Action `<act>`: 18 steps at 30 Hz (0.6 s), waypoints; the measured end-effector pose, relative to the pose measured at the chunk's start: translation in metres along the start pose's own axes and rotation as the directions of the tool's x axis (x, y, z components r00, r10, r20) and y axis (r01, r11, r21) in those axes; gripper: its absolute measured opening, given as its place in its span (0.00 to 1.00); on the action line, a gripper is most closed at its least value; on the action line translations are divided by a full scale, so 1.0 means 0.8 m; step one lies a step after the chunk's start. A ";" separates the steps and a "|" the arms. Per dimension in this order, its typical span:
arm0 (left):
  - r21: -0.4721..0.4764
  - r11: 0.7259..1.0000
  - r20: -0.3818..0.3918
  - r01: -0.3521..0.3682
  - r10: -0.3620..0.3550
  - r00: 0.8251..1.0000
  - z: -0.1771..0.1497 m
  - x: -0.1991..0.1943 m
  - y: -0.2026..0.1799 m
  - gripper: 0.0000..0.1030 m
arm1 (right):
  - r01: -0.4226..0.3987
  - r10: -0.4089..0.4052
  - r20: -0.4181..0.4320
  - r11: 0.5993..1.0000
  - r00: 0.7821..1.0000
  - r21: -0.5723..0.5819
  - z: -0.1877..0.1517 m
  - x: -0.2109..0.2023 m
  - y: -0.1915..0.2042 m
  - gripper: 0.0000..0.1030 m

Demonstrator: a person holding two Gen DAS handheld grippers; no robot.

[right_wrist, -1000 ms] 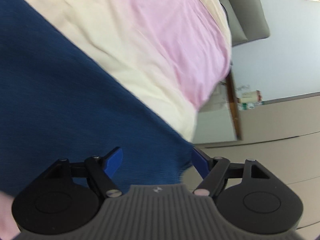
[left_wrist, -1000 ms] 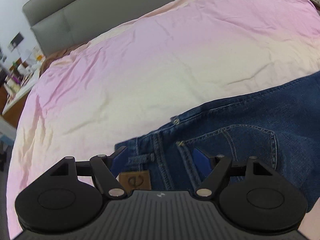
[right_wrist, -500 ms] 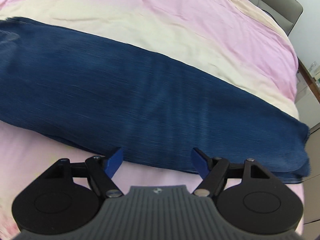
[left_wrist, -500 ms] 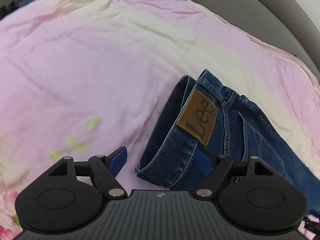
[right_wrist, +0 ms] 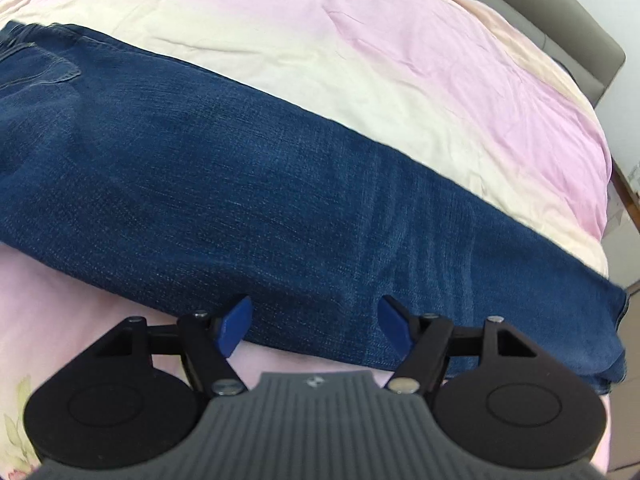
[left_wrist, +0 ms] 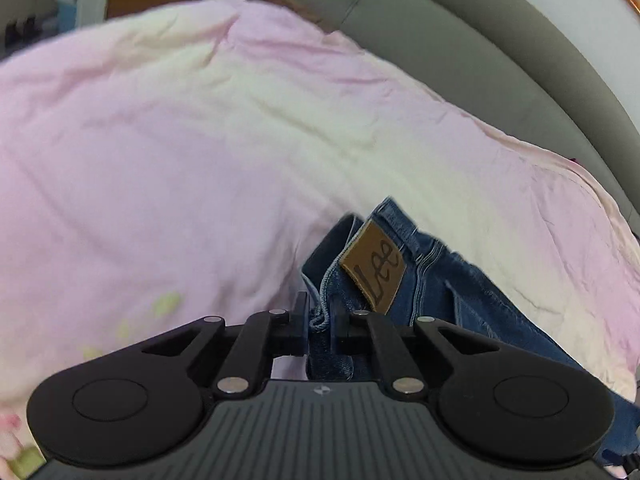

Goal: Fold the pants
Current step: 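Lower the jeans onto the bed and open both tools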

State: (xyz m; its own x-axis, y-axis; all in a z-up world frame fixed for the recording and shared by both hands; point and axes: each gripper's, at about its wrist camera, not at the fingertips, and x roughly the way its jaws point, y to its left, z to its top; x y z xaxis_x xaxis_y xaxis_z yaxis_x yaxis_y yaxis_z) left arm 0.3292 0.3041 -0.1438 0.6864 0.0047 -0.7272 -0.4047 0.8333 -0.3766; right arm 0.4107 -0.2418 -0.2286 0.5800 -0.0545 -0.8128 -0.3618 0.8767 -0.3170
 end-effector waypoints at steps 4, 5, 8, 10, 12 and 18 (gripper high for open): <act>0.148 0.983 -0.062 -0.111 0.121 0.991 0.033 0.024 -0.019 0.10 | -0.057 0.057 0.006 0.998 0.998 -0.016 0.001 -0.018 0.000 0.65; 0.215 0.964 -0.072 -0.154 0.173 0.982 0.029 0.040 -0.025 0.10 | -0.069 0.069 -0.003 0.997 0.998 -0.014 -0.001 -0.020 0.002 0.65; 0.339 0.908 -0.041 -0.246 0.276 0.960 0.005 0.081 -0.032 0.09 | -0.084 0.083 -0.024 0.996 0.996 -0.015 -0.006 -0.015 0.008 0.65; 0.321 0.915 -0.064 -0.245 0.279 0.958 -0.005 0.101 -0.023 0.11 | -0.074 0.074 -0.027 0.997 0.997 -0.023 -0.012 -0.014 0.007 0.64; 0.295 0.923 -0.077 -0.249 0.282 0.956 -0.009 0.102 -0.014 0.21 | -0.070 0.070 -0.034 0.997 0.997 -0.014 -0.016 -0.014 -0.001 0.64; 0.362 0.884 0.040 -0.296 0.303 0.952 -0.003 0.050 -0.029 0.44 | -0.024 0.028 -0.059 0.997 0.998 0.068 -0.033 -0.017 -0.052 0.64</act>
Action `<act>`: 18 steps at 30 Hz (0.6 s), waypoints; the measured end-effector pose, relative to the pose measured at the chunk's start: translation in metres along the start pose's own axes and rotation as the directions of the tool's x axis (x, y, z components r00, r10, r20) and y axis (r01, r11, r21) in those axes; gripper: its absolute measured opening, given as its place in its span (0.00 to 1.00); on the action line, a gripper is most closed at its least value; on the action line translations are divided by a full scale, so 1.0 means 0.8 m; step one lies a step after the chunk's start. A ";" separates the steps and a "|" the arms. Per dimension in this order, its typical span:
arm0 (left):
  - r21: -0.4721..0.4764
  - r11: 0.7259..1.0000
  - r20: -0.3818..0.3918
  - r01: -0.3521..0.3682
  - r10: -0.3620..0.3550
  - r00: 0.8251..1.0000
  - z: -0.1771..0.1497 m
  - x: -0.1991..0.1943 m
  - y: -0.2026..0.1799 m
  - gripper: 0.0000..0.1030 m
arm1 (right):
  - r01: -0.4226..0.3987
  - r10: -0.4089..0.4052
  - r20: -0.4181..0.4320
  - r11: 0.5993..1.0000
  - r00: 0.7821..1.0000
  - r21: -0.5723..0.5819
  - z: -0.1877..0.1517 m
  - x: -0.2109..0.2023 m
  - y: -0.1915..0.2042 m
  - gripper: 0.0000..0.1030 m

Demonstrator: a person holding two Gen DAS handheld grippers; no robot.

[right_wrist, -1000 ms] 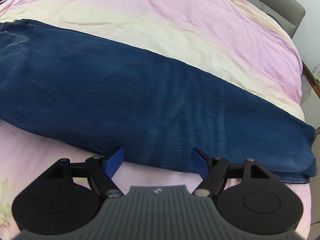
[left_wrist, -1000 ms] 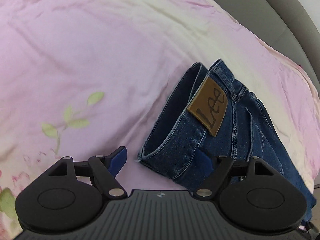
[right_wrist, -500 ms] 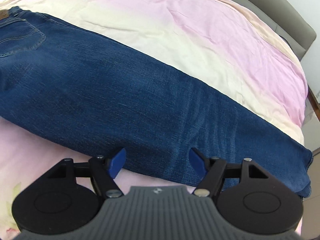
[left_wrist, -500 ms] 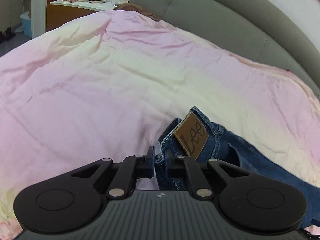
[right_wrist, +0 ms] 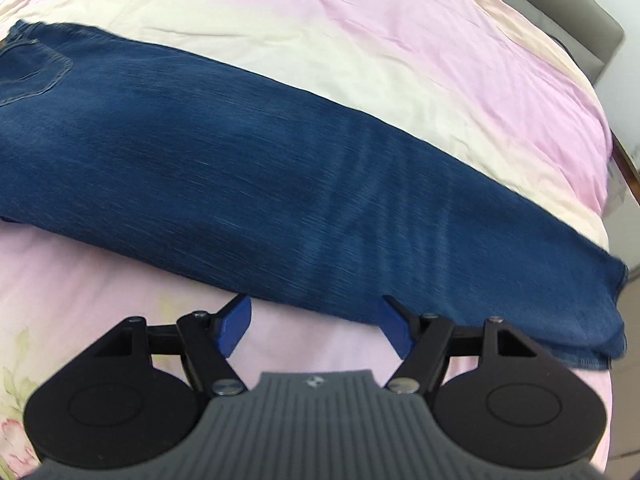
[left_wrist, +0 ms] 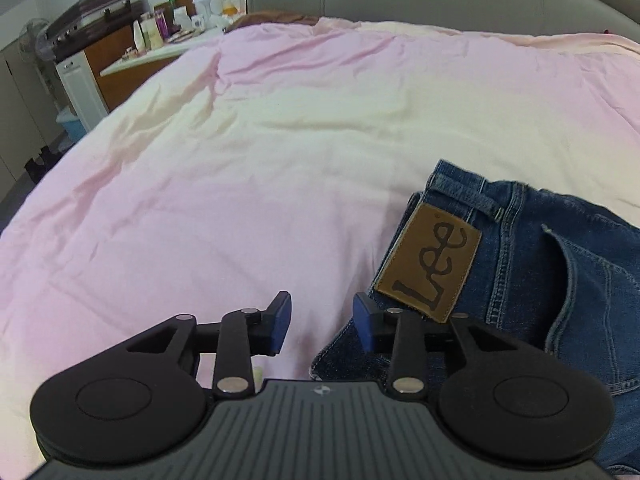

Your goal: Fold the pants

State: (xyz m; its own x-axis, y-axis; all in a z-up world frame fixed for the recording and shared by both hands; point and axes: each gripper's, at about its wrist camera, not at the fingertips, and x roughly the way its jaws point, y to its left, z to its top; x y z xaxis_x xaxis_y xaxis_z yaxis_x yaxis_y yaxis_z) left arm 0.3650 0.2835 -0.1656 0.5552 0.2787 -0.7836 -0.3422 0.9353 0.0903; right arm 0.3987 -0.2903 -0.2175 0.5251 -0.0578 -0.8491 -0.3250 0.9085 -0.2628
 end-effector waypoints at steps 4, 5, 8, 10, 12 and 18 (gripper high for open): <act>0.034 0.995 0.041 0.089 -0.091 0.995 0.000 -0.043 -0.027 0.46 | 0.051 -0.051 -0.008 0.991 0.999 0.125 -0.031 0.001 -0.058 0.62; 0.050 0.992 0.035 0.116 -0.118 0.992 -0.003 -0.050 -0.039 0.46 | 0.059 -0.058 -0.011 0.981 0.998 0.182 -0.042 0.002 -0.077 0.59; 0.101 0.980 0.002 0.169 -0.170 0.985 -0.010 -0.059 -0.081 0.46 | 0.082 -0.077 -0.026 0.932 0.997 0.354 -0.082 0.003 -0.146 0.56; 0.130 0.972 -0.038 0.196 -0.192 0.981 -0.011 -0.056 -0.109 0.46 | 0.130 -0.123 -0.045 0.886 0.991 0.446 -0.106 0.004 -0.194 0.54; 0.151 0.965 -0.080 0.213 -0.203 0.976 -0.017 -0.053 -0.140 0.46 | 0.160 -0.160 -0.045 0.831 0.986 0.533 -0.126 0.002 -0.244 0.49; 0.228 0.943 -0.081 0.244 -0.231 0.970 -0.050 -0.076 -0.215 0.46 | 0.090 -0.201 0.043 0.606 0.979 0.791 -0.174 0.000 -0.377 0.48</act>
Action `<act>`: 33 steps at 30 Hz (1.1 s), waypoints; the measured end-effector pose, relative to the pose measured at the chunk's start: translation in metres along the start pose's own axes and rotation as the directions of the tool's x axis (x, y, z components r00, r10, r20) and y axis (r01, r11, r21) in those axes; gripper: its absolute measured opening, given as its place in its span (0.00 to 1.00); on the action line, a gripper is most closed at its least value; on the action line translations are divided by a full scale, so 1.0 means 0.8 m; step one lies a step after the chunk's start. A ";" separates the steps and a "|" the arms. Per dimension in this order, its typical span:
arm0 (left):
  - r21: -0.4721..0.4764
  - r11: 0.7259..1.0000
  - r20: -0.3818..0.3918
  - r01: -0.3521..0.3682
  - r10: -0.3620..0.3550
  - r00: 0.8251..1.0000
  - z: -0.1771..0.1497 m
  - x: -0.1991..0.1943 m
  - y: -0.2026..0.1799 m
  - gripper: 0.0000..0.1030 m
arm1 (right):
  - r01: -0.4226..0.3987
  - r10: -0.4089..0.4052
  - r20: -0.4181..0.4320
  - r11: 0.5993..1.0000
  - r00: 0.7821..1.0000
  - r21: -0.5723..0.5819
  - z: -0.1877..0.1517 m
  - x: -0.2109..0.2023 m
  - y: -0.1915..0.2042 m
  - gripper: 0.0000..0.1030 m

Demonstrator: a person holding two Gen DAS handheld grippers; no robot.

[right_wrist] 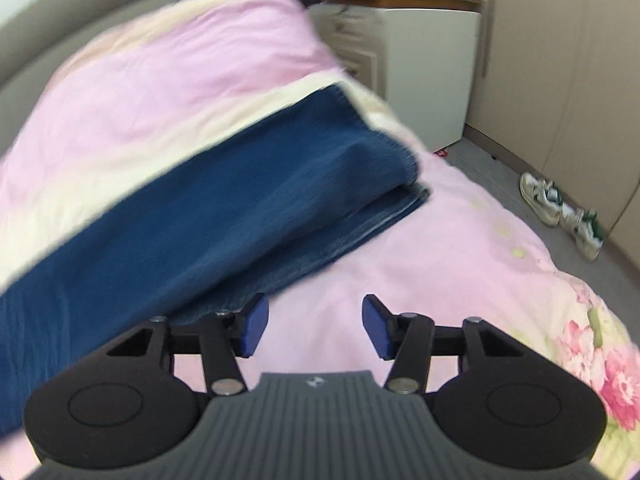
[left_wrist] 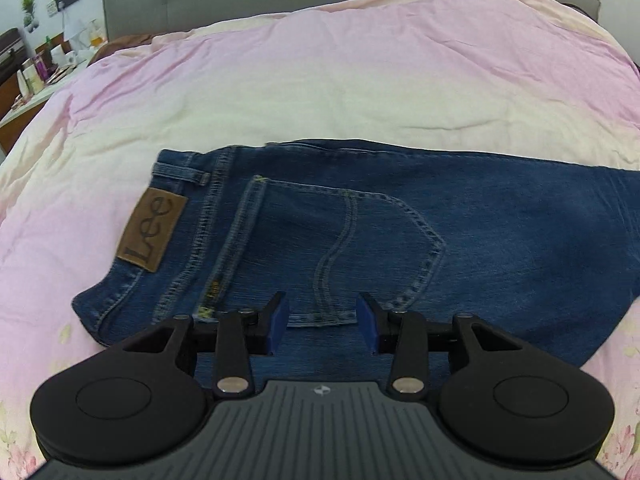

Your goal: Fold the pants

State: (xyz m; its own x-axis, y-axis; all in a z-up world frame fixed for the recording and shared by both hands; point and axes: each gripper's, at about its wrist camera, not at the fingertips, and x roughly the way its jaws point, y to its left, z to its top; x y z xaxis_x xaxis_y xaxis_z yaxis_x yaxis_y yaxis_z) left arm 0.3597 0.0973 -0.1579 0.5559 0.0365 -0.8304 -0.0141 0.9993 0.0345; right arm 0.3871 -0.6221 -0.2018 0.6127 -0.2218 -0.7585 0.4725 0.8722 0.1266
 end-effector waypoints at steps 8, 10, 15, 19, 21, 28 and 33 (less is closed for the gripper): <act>0.108 0.993 -0.103 -0.040 0.051 0.993 -0.002 0.029 -0.072 0.37 | -0.075 0.053 0.072 0.936 0.996 0.344 0.064 0.065 -0.088 0.37; 0.123 0.991 -0.123 -0.055 0.070 0.990 -0.001 0.037 -0.076 0.37 | -0.097 0.070 0.083 0.909 0.994 0.404 0.069 0.082 -0.099 0.33; 0.107 0.993 -0.161 -0.057 0.074 0.984 0.002 0.049 -0.072 0.37 | -0.148 0.109 0.106 0.851 0.988 0.504 0.073 0.114 -0.120 0.23; 0.125 0.990 -0.179 -0.064 0.086 0.980 0.003 0.057 -0.073 0.35 | -0.130 0.097 0.097 0.890 0.991 0.437 0.081 0.112 -0.119 0.02; 0.159 0.984 -0.188 -0.081 0.111 0.976 0.001 0.064 -0.076 0.31 | -0.038 0.023 0.051 0.952 0.998 0.304 0.085 0.111 -0.109 0.00; 0.216 0.969 -0.206 -0.116 0.162 0.965 -0.002 0.070 -0.078 0.29 | 0.053 -0.052 -0.010 0.974 0.999 0.219 0.081 0.117 -0.103 0.14; 0.231 0.968 -0.135 -0.098 0.131 0.982 -0.002 0.045 -0.085 0.29 | -0.066 0.064 0.017 0.929 0.998 0.363 0.073 0.094 -0.130 0.41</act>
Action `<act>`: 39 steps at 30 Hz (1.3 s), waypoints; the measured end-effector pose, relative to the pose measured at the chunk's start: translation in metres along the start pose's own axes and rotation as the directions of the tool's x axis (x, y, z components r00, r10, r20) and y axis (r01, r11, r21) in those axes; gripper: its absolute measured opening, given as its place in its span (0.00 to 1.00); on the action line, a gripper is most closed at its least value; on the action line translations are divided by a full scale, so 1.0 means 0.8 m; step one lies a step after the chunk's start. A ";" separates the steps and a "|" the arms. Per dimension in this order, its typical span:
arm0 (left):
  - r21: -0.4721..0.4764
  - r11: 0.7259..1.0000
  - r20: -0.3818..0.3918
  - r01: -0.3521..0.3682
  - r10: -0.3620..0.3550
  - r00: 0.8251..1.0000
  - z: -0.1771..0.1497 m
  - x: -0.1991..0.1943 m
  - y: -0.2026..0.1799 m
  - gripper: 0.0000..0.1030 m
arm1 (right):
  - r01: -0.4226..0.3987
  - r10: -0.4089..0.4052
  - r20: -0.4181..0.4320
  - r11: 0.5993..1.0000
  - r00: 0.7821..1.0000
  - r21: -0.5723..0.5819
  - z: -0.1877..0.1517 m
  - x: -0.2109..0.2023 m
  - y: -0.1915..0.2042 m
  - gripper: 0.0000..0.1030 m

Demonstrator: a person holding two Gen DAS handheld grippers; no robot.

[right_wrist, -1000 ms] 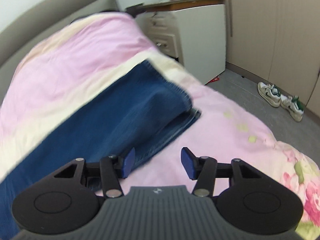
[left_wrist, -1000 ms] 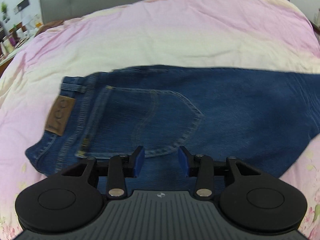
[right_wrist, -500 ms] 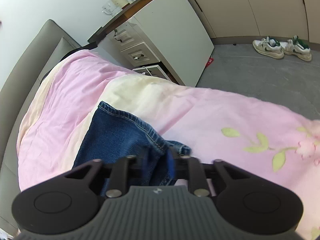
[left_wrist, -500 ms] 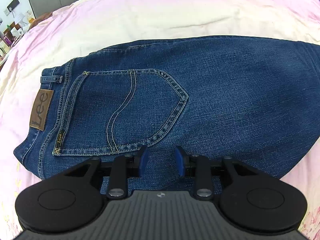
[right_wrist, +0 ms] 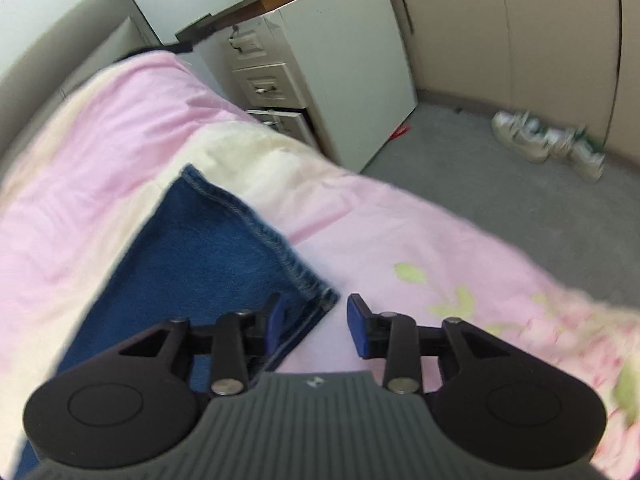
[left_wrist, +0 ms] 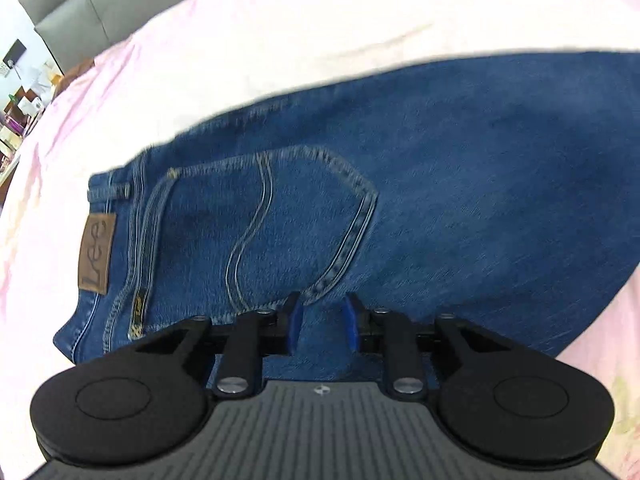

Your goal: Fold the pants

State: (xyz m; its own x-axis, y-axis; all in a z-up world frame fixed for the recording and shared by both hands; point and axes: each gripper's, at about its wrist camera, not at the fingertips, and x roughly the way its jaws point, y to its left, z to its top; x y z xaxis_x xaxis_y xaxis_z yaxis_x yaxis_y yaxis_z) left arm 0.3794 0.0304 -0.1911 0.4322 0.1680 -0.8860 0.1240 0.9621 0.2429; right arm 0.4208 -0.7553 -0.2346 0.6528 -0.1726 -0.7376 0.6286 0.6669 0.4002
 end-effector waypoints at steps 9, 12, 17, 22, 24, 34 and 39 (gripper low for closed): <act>-0.022 0.999 0.012 0.041 -0.041 0.999 0.011 -0.012 -0.012 0.29 | -0.123 0.131 -0.021 0.968 0.991 0.217 0.000 0.032 -0.025 0.57; -0.022 0.999 -0.008 0.035 -0.035 0.999 0.009 -0.005 -0.007 0.29 | -0.102 0.112 -0.026 0.963 0.993 0.249 0.003 0.048 -0.029 0.39; 0.004 0.993 0.037 0.117 -0.117 0.992 -0.001 -0.017 -0.010 0.29 | -0.070 0.076 -0.028 0.983 0.997 0.167 0.008 0.044 -0.018 0.15; 0.118 0.961 0.109 0.252 -0.265 0.958 0.001 -0.043 -0.037 0.29 | -0.084 0.084 0.029 0.996 0.996 0.008 0.029 -0.006 0.017 0.09; 0.164 0.945 0.099 0.283 -0.301 0.948 0.000 -0.043 -0.055 0.29 | -0.103 0.106 0.056 0.994 0.993 -0.041 0.038 -0.034 0.038 0.09; 0.192 0.943 0.056 0.270 -0.285 0.957 -0.007 -0.012 -0.088 0.29 | -0.227 0.276 0.109 0.916 0.955 -0.330 0.047 -0.199 0.222 0.08; 0.104 0.948 0.166 0.301 -0.315 0.935 -0.017 -0.057 -0.033 0.29 | -0.276 0.351 0.075 0.837 0.934 -0.472 0.001 -0.274 0.339 0.08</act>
State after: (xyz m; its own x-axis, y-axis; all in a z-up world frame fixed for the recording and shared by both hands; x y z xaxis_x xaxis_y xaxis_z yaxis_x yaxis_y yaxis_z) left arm 0.3442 0.0003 -0.1628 0.5129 -0.1813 -0.8391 0.3405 0.9402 0.0049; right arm 0.4482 -0.5369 0.0361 0.8614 0.0183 -0.5076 0.1461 0.9482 0.2820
